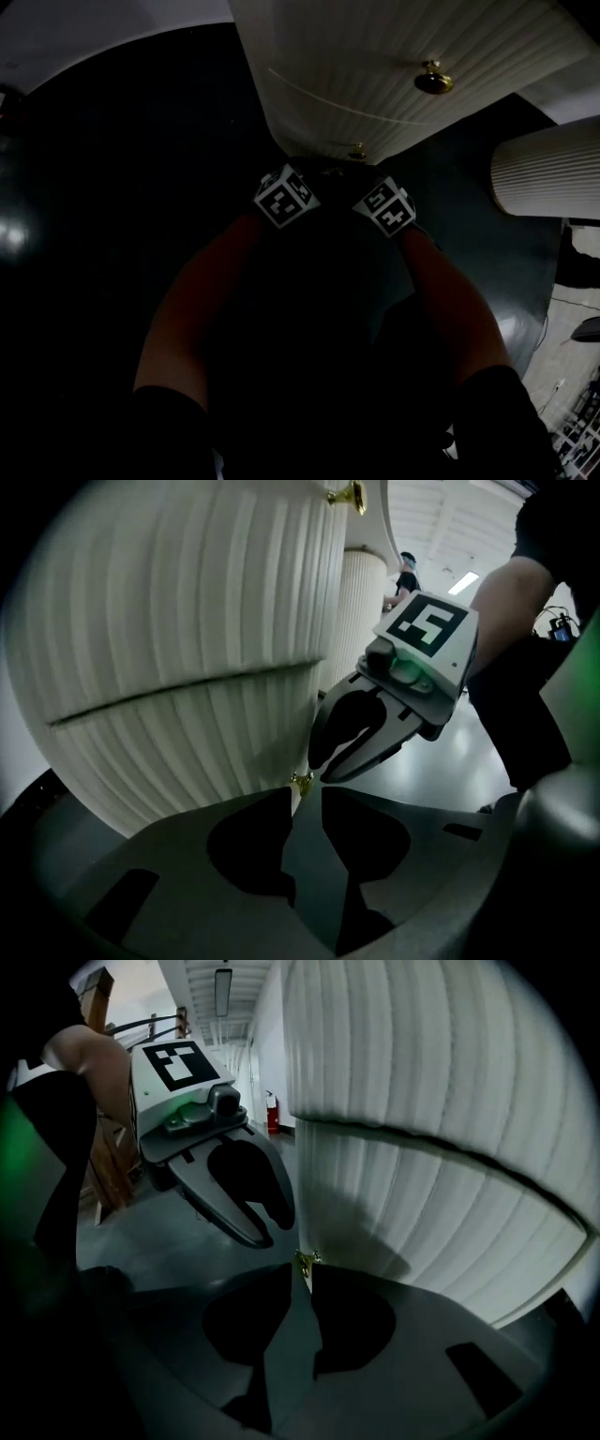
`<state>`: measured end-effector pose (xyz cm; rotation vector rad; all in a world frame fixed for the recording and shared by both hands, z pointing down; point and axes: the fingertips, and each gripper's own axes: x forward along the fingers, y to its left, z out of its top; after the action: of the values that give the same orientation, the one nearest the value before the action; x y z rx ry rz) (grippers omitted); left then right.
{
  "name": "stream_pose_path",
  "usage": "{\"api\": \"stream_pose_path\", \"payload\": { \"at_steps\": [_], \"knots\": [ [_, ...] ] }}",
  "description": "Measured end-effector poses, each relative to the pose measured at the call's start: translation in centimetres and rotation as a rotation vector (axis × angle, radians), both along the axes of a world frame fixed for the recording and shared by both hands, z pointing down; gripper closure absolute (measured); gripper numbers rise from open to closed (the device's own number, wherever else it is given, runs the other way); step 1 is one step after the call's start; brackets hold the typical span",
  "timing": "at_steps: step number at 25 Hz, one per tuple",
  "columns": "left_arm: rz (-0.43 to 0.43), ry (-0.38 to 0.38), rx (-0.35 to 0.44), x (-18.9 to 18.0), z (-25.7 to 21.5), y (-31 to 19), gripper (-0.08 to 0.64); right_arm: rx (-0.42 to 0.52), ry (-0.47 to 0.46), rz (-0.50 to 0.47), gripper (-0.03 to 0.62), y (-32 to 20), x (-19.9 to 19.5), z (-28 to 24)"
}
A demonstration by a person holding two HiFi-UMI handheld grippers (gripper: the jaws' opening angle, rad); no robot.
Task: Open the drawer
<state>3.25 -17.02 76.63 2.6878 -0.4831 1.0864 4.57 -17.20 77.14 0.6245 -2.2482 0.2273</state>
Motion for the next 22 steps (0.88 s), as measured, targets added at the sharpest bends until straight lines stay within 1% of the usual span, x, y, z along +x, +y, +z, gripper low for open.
{"api": "stream_pose_path", "payload": {
  "at_steps": [3, 8, 12, 16, 19, 22],
  "knots": [
    [0.023, -0.029, 0.005, 0.4, -0.1, 0.1, 0.451, -0.006, -0.008, -0.015, 0.569, 0.2, -0.4, -0.4],
    [0.04, -0.042, 0.024, 0.7, 0.6, 0.1, 0.468, -0.006, -0.011, 0.001, 0.569, 0.3, -0.9, -0.1],
    [0.048, -0.06, 0.043, 0.8, 1.4, -0.2, 0.479, 0.003, 0.009, 0.002, 0.571, 0.3, -1.0, 0.3],
    [0.012, -0.05, 0.032, 0.4, 0.9, -0.5, 0.511, 0.037, 0.056, -0.013, 0.571, 0.2, -1.5, 0.1],
    [0.03, -0.058, 0.046, 0.4, 0.5, -0.7, 0.516, 0.051, 0.062, -0.033, 0.571, -0.2, -1.7, -0.3],
    [0.054, -0.078, 0.069, 1.2, 1.1, -0.7, 0.522, 0.044, 0.069, -0.044, 0.571, -0.2, -1.0, 0.3]
  ]
}}
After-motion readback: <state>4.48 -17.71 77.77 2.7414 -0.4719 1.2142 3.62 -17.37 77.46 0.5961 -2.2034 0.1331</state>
